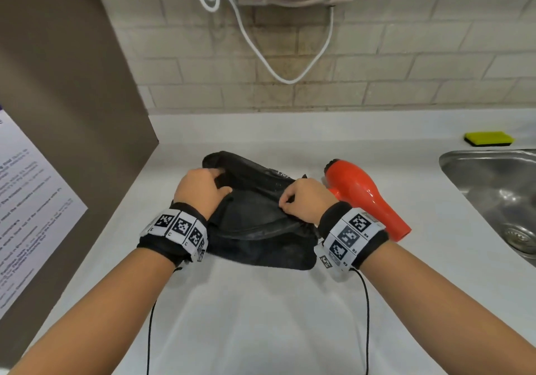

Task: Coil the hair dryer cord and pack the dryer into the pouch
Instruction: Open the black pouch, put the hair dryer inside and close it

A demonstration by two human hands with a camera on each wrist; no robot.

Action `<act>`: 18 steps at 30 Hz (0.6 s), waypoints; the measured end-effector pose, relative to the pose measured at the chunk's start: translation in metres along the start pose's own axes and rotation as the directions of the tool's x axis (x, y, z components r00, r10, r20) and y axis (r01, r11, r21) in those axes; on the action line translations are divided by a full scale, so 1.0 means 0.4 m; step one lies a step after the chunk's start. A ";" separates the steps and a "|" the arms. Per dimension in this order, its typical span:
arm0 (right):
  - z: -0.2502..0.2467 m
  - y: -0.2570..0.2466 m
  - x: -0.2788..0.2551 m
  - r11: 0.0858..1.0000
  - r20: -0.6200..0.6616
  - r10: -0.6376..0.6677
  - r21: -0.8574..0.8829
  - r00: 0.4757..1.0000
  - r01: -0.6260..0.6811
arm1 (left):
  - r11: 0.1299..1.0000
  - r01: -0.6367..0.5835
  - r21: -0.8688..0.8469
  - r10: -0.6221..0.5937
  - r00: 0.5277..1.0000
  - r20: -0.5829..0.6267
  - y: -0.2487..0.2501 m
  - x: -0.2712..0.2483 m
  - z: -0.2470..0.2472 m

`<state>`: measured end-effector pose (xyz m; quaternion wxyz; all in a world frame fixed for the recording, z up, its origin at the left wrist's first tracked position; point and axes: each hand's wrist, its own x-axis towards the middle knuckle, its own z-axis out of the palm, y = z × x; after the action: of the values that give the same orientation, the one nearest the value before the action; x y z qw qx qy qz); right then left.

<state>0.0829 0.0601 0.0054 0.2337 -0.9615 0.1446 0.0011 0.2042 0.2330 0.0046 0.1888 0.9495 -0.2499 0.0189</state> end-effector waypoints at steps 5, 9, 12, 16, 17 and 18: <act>-0.023 0.002 0.005 0.958 -0.215 0.087 -0.250 0.973 -0.141 | 0.966 -0.057 0.253 0.027 0.992 0.121 0.046 -0.012 0.008; -0.033 0.017 0.020 0.962 -0.286 0.185 -0.144 0.940 -0.233 | 0.958 -0.146 0.246 0.075 0.958 0.275 0.059 -0.013 0.032; -0.045 0.044 0.024 0.931 -0.308 0.332 0.261 0.892 -0.256 | 0.973 -0.222 0.066 0.199 0.945 0.258 0.059 -0.012 0.030; -0.063 0.075 0.015 0.846 -0.329 0.409 0.487 0.851 -0.217 | 0.896 -0.342 -0.281 0.391 0.910 0.139 0.045 -0.009 0.029; -0.066 0.076 0.010 0.841 -0.337 0.397 0.506 0.854 -0.191 | 0.842 -0.361 -0.402 0.430 0.898 0.094 0.044 -0.010 0.032; -0.066 0.077 0.006 0.840 -0.343 0.375 0.518 0.862 -0.159 | 0.794 -0.379 -0.475 0.450 0.892 0.041 0.045 -0.010 0.034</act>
<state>0.0747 0.0213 0.0149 0.4206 -0.8200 0.3243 -0.2133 0.1912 0.2155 -0.0023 0.3772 0.7989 -0.4630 -0.0713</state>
